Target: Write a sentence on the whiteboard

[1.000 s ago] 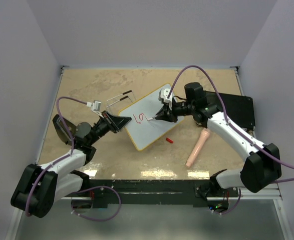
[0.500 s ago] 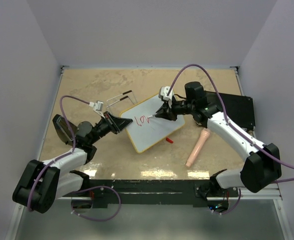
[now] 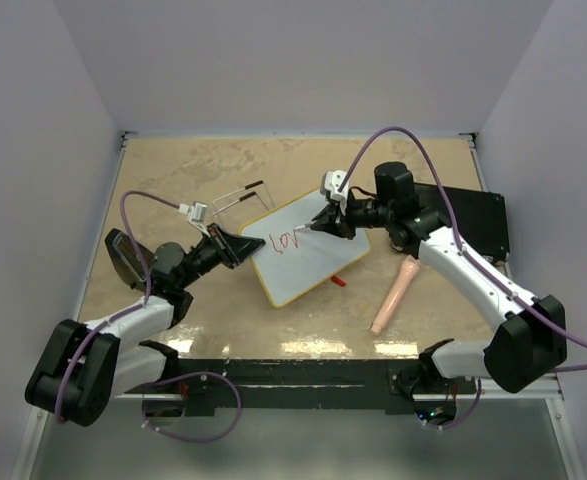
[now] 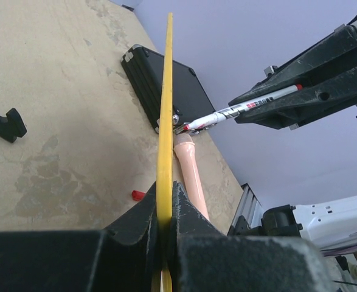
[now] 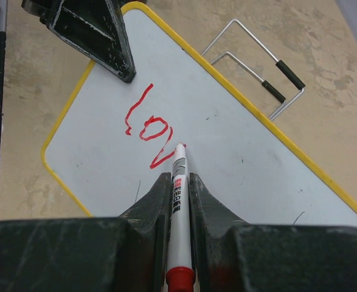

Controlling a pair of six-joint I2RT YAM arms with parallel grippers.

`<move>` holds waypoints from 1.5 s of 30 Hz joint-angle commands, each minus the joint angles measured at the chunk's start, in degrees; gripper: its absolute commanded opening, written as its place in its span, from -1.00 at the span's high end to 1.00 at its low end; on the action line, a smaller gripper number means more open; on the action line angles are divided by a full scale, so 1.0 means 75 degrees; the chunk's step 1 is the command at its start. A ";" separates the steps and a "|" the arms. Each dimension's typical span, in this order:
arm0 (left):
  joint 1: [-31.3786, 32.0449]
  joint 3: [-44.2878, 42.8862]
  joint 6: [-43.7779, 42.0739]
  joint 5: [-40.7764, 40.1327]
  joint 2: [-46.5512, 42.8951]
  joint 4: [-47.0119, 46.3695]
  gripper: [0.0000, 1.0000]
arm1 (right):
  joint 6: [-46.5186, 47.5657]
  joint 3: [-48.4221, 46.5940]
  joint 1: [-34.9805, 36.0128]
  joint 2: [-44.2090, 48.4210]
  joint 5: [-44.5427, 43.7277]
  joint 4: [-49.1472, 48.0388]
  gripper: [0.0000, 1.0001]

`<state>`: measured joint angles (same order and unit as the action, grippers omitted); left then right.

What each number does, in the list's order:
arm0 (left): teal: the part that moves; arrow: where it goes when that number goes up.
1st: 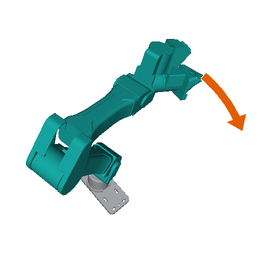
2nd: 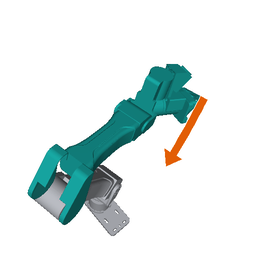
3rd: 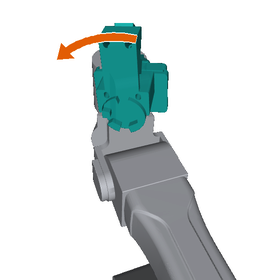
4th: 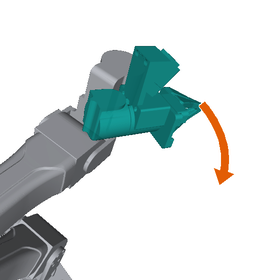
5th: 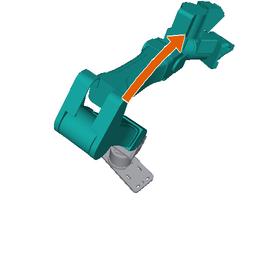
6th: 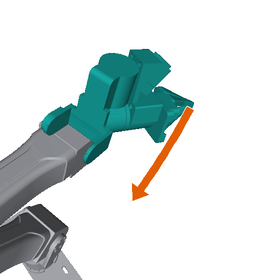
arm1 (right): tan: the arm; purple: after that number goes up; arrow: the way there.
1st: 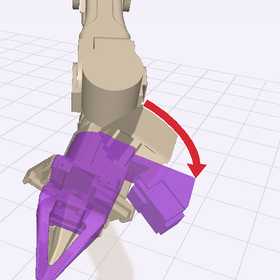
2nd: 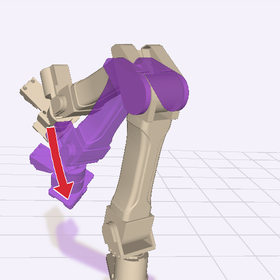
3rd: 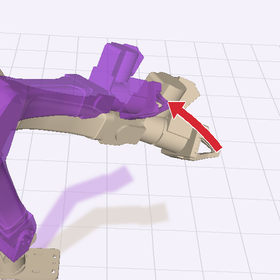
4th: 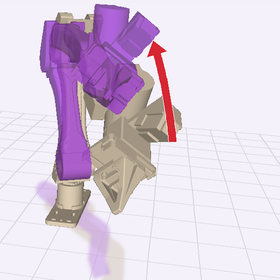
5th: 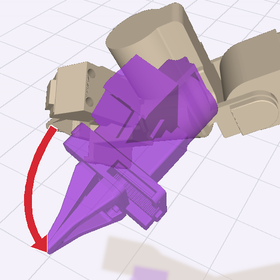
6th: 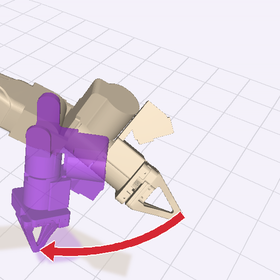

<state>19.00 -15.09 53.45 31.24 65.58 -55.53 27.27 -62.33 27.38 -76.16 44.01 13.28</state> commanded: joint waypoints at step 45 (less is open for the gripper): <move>-0.0132 0.0102 0.0303 0.0369 -0.0471 -0.1327 1.00 | -0.0342 -0.0081 0.0006 -0.0111 -0.0993 -0.0552 1.00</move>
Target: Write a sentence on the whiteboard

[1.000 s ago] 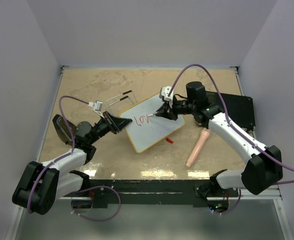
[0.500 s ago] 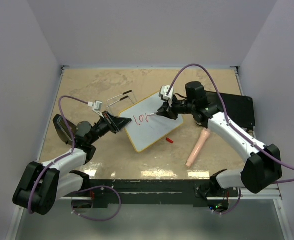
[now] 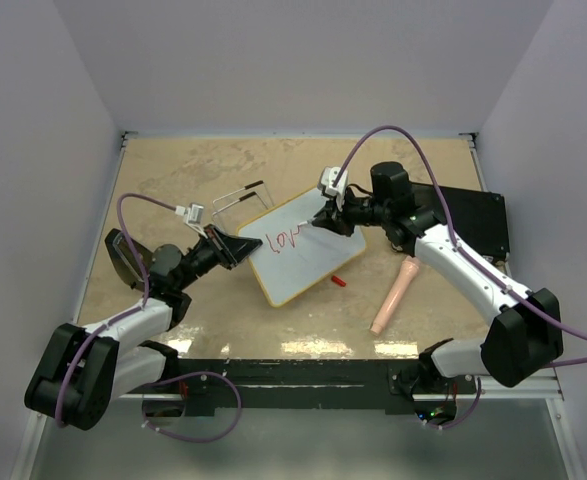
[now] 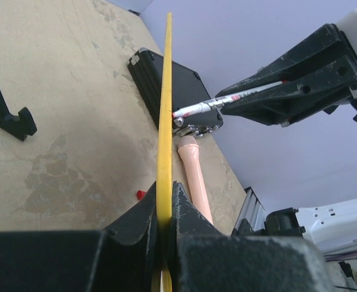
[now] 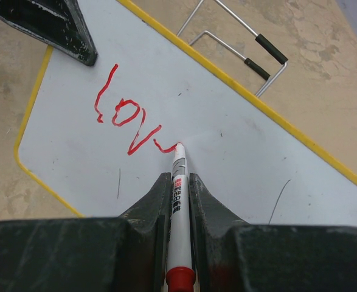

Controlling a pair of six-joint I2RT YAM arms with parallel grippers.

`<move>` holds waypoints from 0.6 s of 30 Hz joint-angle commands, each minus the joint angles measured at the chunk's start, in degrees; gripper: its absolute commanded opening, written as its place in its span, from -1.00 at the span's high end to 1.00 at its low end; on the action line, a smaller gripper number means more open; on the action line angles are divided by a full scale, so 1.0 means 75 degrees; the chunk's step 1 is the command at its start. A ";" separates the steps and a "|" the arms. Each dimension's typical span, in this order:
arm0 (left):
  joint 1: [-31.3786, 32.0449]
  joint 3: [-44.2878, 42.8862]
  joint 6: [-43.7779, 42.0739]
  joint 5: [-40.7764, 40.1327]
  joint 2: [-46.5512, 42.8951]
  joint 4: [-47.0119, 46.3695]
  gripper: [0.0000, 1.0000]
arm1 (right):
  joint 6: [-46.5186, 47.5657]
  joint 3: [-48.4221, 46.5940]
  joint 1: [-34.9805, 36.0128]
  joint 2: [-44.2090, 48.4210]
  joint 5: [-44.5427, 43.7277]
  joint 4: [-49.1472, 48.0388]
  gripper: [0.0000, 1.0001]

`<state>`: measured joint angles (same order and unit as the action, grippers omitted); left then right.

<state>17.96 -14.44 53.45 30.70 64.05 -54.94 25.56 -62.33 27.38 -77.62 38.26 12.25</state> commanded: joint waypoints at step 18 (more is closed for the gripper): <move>0.0008 -0.0055 0.0244 0.0243 -0.0290 -0.1382 1.00 | 0.0377 -0.0081 0.0135 -0.0267 0.0781 0.0148 1.00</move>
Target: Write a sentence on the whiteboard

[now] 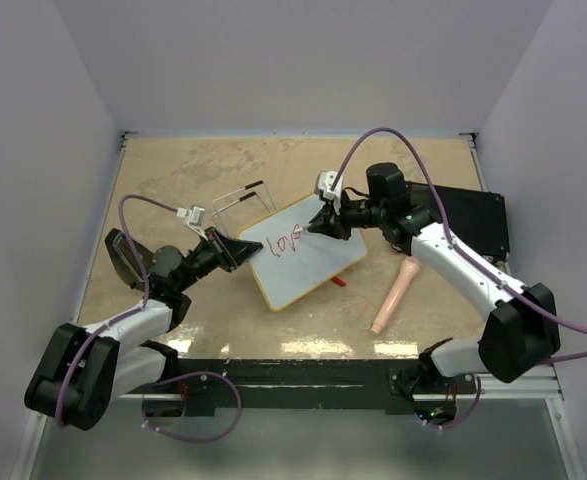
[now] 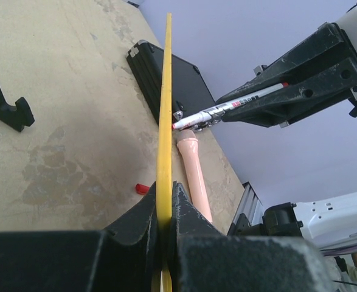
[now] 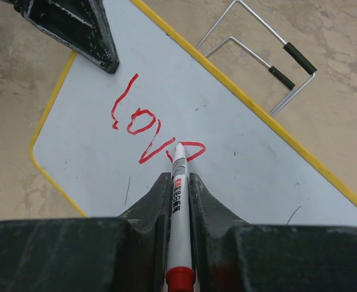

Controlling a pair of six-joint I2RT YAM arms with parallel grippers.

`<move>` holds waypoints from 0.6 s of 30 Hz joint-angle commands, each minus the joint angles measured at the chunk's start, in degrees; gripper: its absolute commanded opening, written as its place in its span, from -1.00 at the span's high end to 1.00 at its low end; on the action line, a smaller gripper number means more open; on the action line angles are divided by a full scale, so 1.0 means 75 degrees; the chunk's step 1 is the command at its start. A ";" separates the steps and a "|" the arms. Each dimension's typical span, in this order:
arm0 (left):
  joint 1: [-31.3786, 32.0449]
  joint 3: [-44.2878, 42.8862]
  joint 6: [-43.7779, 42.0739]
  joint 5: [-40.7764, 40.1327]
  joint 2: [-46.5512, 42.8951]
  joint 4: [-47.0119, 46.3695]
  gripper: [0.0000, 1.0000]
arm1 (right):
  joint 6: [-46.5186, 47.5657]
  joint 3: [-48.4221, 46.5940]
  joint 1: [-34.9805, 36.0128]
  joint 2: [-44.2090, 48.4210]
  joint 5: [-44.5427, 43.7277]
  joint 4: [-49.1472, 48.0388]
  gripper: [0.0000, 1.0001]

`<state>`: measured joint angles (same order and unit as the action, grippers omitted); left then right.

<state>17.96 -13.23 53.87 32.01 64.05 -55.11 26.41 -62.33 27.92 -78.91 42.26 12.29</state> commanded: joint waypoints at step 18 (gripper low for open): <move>-0.0179 -0.0286 -0.0034 -0.0014 -0.0946 -0.0773 1.00 | 0.0439 -0.0069 0.0062 -0.0060 -0.0255 0.0412 1.00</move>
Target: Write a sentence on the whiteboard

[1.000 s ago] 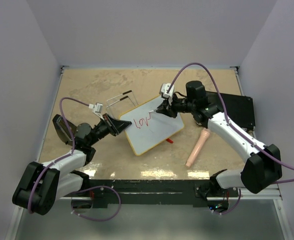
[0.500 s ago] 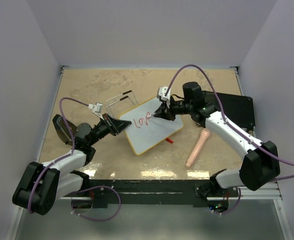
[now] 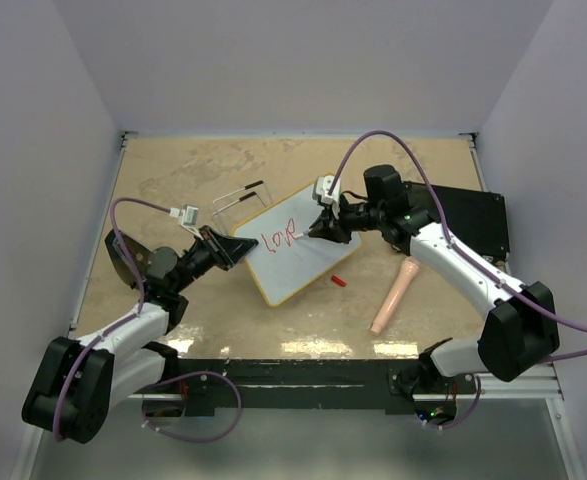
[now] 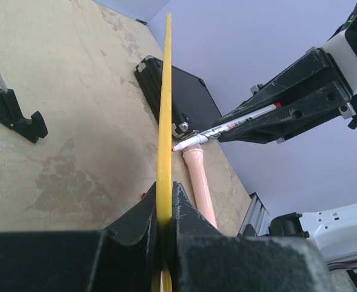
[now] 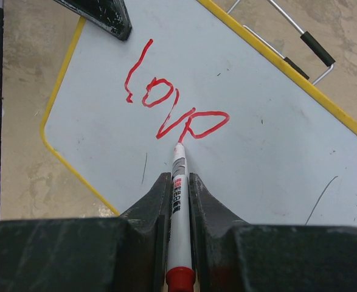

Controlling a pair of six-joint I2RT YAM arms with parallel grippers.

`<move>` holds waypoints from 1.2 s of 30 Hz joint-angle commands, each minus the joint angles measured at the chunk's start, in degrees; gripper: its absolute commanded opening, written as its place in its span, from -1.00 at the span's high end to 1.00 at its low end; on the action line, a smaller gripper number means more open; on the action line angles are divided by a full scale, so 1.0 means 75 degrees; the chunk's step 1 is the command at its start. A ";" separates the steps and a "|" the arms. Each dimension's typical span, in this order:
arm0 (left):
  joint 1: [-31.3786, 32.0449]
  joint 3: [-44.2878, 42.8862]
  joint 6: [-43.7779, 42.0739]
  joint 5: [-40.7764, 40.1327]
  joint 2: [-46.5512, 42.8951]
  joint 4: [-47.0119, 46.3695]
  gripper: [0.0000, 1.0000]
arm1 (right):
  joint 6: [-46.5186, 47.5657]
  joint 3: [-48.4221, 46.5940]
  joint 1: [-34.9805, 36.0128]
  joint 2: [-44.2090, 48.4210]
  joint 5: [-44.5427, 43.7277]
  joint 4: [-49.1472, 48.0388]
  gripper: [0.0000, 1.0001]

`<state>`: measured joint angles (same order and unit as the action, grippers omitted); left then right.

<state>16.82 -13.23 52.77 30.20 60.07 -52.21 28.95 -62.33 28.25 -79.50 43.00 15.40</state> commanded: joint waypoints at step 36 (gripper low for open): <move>-0.0039 -0.0017 -0.0322 0.1002 -0.0932 -0.0703 1.00 | 0.0488 0.0658 -0.1845 0.1542 0.2598 -0.0272 1.00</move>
<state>16.58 -13.15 50.13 37.78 54.46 -50.92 30.81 -57.49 15.18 -69.17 59.07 14.15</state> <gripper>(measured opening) 0.078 0.144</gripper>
